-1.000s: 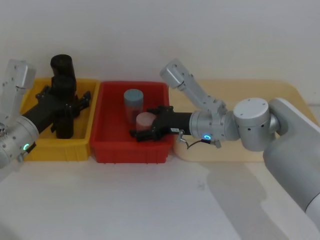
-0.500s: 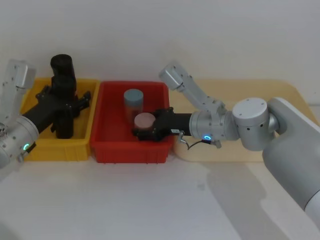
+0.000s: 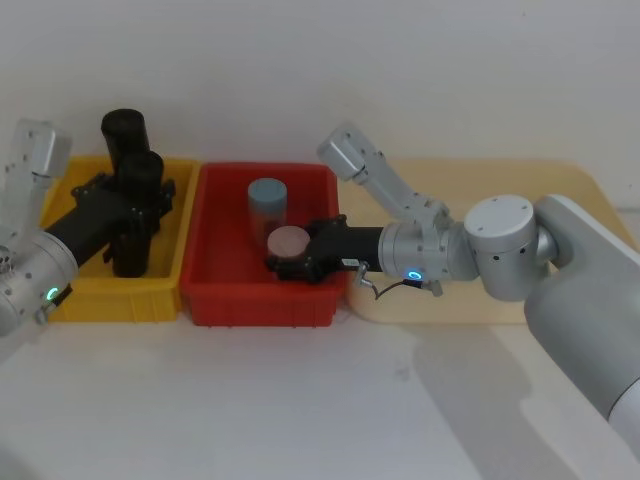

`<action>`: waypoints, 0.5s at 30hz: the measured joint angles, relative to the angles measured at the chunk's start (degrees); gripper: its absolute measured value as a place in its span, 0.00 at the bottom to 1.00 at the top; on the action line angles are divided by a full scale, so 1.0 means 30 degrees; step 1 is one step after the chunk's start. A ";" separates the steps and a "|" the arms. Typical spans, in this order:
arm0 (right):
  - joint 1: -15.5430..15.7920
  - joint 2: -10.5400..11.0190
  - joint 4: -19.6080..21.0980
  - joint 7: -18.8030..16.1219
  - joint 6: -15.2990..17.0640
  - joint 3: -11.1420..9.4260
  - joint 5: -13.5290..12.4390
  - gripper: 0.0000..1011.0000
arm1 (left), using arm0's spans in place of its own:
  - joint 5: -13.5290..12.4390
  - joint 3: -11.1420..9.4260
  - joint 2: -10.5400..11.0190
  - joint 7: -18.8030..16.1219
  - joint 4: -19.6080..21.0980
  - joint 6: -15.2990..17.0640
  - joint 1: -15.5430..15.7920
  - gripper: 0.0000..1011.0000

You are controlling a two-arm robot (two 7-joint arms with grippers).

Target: Pick up the garbage bag with the one hand and transfer it to the other hand.

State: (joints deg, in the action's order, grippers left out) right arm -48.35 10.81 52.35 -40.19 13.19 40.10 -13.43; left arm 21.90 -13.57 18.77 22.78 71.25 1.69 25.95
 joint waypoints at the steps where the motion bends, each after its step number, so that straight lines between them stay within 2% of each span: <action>1: -0.0003 -0.0001 -0.0007 -0.0003 -0.0003 0.0002 0.0003 0.64 | 0.0000 -0.0001 0.0001 -0.0001 -0.0001 0.0000 0.0001 0.68; 5: -0.0011 -0.0003 -0.0022 -0.0011 -0.0011 0.0007 0.0011 0.64 | 0.0001 -0.0001 0.0001 -0.0001 0.0000 0.0000 0.0001 0.58; 15: -0.0027 -0.0002 -0.0047 -0.0015 -0.0014 0.0026 0.0020 0.64 | 0.0000 0.0000 0.0000 -0.0001 0.0000 0.0000 0.0001 0.49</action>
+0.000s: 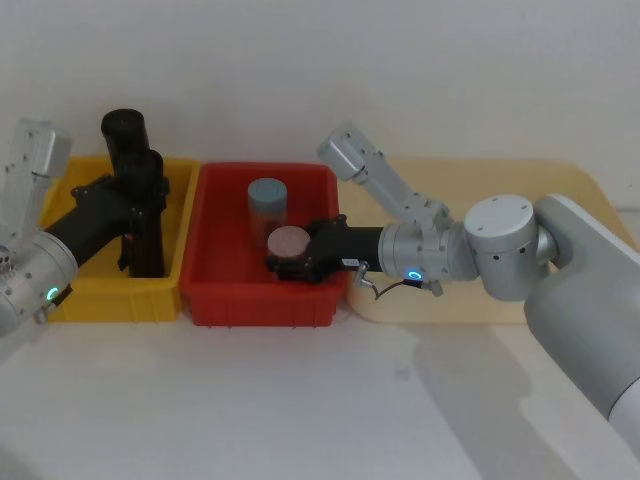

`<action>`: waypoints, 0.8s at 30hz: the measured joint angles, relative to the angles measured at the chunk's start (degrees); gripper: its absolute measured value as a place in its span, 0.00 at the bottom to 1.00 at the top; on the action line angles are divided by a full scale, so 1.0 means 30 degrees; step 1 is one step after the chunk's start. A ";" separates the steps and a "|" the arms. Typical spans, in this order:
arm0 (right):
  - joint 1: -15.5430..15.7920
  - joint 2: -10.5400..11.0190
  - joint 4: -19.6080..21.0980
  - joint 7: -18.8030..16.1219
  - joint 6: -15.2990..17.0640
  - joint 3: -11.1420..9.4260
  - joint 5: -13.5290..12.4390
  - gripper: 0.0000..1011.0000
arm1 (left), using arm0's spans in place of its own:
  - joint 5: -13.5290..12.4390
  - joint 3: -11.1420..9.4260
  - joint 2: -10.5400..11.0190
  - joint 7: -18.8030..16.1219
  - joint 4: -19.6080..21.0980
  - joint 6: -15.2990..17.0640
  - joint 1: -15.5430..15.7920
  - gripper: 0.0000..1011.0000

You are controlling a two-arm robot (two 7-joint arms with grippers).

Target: Pick up the garbage bag with the one hand and transfer it to the other hand.

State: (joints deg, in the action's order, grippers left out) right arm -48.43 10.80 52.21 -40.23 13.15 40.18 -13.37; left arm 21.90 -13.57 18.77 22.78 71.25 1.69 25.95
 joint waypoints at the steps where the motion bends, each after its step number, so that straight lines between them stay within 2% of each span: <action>1: -0.0001 0.0001 0.0000 -0.0001 0.0000 0.0000 0.0000 0.64 | 0.0000 0.0000 0.0000 -0.0001 0.0000 0.0000 0.0001 0.48; 15: 0.0014 0.0015 0.0029 0.0001 0.0010 0.0002 0.0004 0.64 | 0.0003 -0.0023 0.0019 0.0002 0.0014 -0.0003 0.0000 0.47; 24: 0.0369 0.0454 0.1270 0.0158 0.0119 -0.0041 0.0056 0.64 | 0.0004 -0.0107 0.0295 0.0065 0.0997 -0.0039 -0.0214 0.47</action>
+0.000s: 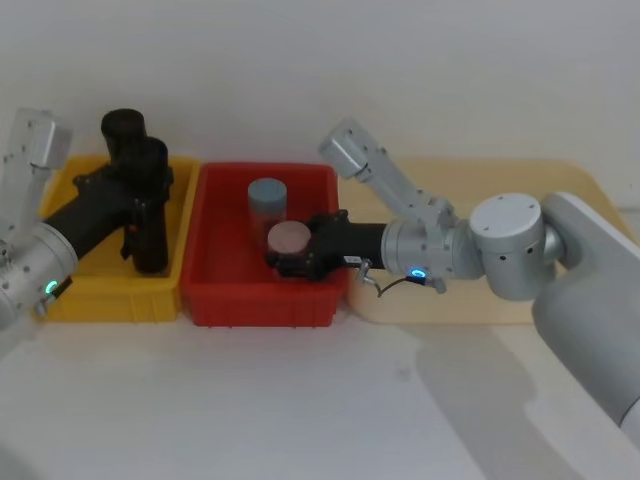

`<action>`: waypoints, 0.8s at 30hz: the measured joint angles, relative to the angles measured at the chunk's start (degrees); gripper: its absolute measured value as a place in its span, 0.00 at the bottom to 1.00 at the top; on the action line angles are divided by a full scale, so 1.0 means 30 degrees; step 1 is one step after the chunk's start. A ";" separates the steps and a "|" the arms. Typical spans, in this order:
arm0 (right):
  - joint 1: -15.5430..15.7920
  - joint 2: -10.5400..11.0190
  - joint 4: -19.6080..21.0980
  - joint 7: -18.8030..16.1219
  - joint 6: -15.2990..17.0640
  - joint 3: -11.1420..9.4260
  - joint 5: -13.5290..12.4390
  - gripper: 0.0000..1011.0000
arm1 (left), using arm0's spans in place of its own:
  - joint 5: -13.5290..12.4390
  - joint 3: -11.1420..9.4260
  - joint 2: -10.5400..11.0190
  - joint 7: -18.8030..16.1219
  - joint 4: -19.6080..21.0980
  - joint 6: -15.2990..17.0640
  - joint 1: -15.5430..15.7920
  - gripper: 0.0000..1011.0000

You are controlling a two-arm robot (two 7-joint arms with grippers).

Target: Pick up the garbage bag with the one hand and transfer it to the other hand.

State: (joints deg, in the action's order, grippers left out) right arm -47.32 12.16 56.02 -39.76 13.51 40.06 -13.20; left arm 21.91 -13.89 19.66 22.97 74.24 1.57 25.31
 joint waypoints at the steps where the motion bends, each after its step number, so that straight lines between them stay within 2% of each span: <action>1: 0.0047 0.0060 0.0172 0.0042 0.0022 -0.0020 -0.0001 0.64 | 0.0004 0.0002 0.0037 -0.0004 0.0181 0.0017 -0.0027 0.47; 7: 0.0457 0.0618 0.1742 0.0462 0.0138 -0.0263 -0.0020 0.64 | 0.0060 0.0033 0.0243 -0.0248 0.1593 0.0428 -0.0175 0.47; 14: 0.0933 0.1440 0.3694 0.1205 0.0435 -0.0881 -0.0144 0.64 | 0.0059 -0.0072 0.0338 -0.0668 0.3105 0.1082 -0.0056 0.47; 24: 0.1863 0.2826 0.5723 0.2509 0.0885 -0.2621 -0.0971 0.64 | 0.0127 -0.0813 -0.0002 -0.0377 0.3272 0.1690 0.1178 0.47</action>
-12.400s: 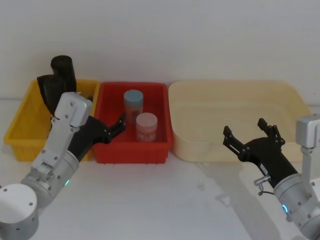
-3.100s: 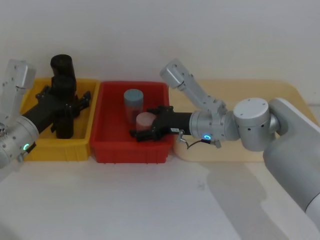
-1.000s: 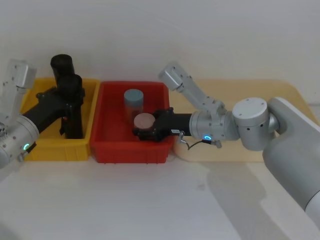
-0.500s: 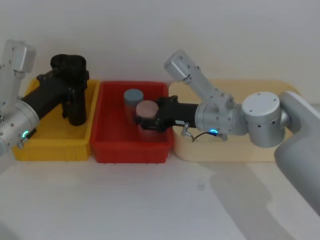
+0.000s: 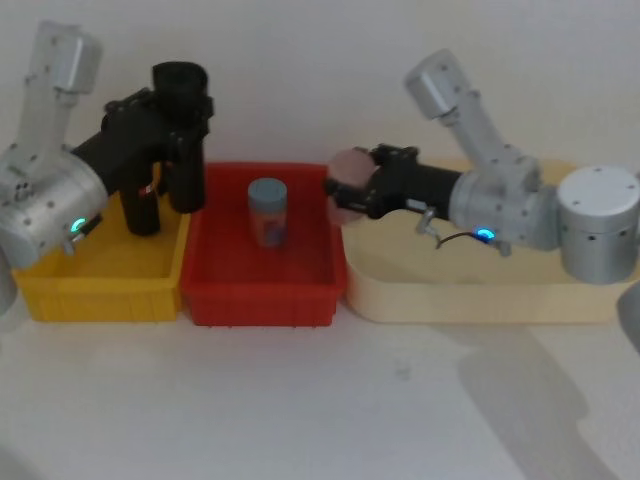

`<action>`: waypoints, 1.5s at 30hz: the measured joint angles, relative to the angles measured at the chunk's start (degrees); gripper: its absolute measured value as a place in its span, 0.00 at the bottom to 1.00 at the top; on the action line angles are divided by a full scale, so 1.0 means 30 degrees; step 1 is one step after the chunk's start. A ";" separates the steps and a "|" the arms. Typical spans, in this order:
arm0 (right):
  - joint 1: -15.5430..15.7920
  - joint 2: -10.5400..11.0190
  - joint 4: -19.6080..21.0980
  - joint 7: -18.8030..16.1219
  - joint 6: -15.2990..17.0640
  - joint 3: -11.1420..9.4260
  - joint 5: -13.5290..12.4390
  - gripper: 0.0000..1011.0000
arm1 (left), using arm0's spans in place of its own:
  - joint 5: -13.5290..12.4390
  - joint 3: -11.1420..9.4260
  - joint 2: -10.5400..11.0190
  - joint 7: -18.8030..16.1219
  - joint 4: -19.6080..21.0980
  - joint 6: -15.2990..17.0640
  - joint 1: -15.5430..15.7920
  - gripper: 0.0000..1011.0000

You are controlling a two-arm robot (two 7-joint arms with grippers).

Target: Pick up the garbage bag with the one hand and transfer it to the other hand.

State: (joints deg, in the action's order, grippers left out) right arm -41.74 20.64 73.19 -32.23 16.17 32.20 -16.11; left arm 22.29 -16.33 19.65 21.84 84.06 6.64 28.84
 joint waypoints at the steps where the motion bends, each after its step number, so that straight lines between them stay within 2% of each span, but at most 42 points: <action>1: 0.0073 0.0093 0.0079 0.0078 0.0023 -0.0139 -0.0063 0.64 | 0.0018 -0.0212 -0.0129 0.0146 -0.0219 0.0058 0.0301 0.47; 5: 0.0546 0.0679 0.0422 0.0597 0.0154 -0.0982 -0.0493 0.64 | 0.0100 -0.0868 -0.0733 0.0696 -0.1215 0.0133 0.1396 0.47; 6: 0.0546 0.0679 0.0422 0.0597 0.0154 -0.0982 -0.0493 0.64 | 0.0100 -0.0868 -0.0733 0.0696 -0.1215 0.0133 0.1396 0.47; 12: 0.1170 0.1402 0.0558 0.1217 0.0246 -0.2152 -0.1154 0.64 | 0.0260 -0.1782 -0.1912 0.1622 -0.3256 -0.0081 0.3153 0.47; 15: 0.1527 0.1862 0.0433 0.1521 0.0292 -0.2925 -0.1585 0.64 | 0.0384 -0.2347 -0.2877 0.2289 -0.5015 -0.0502 0.4283 0.47; 17: 0.1614 0.2021 0.0336 0.1584 0.0298 -0.3186 -0.1740 0.64 | 0.0436 -0.2537 -0.3272 0.2573 -0.5777 -0.0722 0.4763 0.47; 18: 0.1693 0.2178 0.0232 0.1635 0.0303 -0.3405 -0.1888 0.64 | 0.0494 -0.2743 -0.3788 0.2871 -0.6790 -0.0992 0.5379 0.47; 21: 0.1811 0.2405 0.0086 0.1657 0.0298 -0.3735 -0.2104 0.64 | 0.0609 -0.2993 -0.4522 0.3399 -0.8290 -0.1523 0.6239 0.47; 22: 0.1851 0.2487 0.0031 0.1657 0.0290 -0.3838 -0.2158 0.64 | 0.0655 -0.3082 -0.4878 0.3577 -0.9056 -0.1723 0.6667 0.47; 23: 0.1915 0.2609 -0.0057 0.1645 0.0241 -0.3974 -0.2292 0.64 | 0.0785 -0.3186 -0.5458 0.4054 -1.0402 -0.2281 0.7382 0.47; 26: 0.2024 0.2846 -0.0226 0.1524 0.0086 -0.4225 -0.2515 0.64 | 0.1230 -0.3532 -0.6487 0.4733 -1.3032 -0.3205 0.8785 0.47; 28: 0.2076 0.2959 -0.0292 0.1470 0.0010 -0.4344 -0.2617 0.65 | 0.1807 -0.3941 -0.7586 0.5561 -1.5867 -0.4317 1.0259 0.47; 32: 0.2158 0.3156 -0.0402 0.1361 -0.0130 -0.4550 -0.2811 0.75 | 0.2207 -0.4212 -0.8364 0.6141 -1.7909 -0.5103 1.1338 0.47; 33: 0.2188 0.3220 -0.0434 0.1315 -0.0176 -0.4615 -0.2874 0.80 | 0.2388 -0.4339 -0.8704 0.6396 -1.8797 -0.5458 1.1796 0.47; 40: 0.2274 0.3428 -0.0539 0.1204 -0.0309 -0.4789 -0.3068 0.97 | 0.2955 -0.4755 -0.9838 0.7227 -2.1719 -0.6561 1.3338 0.47; 45: 0.2439 0.3536 -0.0342 0.1050 -0.0486 -0.4811 -0.3211 0.99 | 0.3235 -0.4947 -1.0361 0.7604 -2.3082 -0.7093 1.4059 0.47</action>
State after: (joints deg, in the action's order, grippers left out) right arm -34.42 31.25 72.16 -29.08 14.71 17.76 -25.75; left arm 31.99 -31.17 -11.43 44.65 14.81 -14.64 71.02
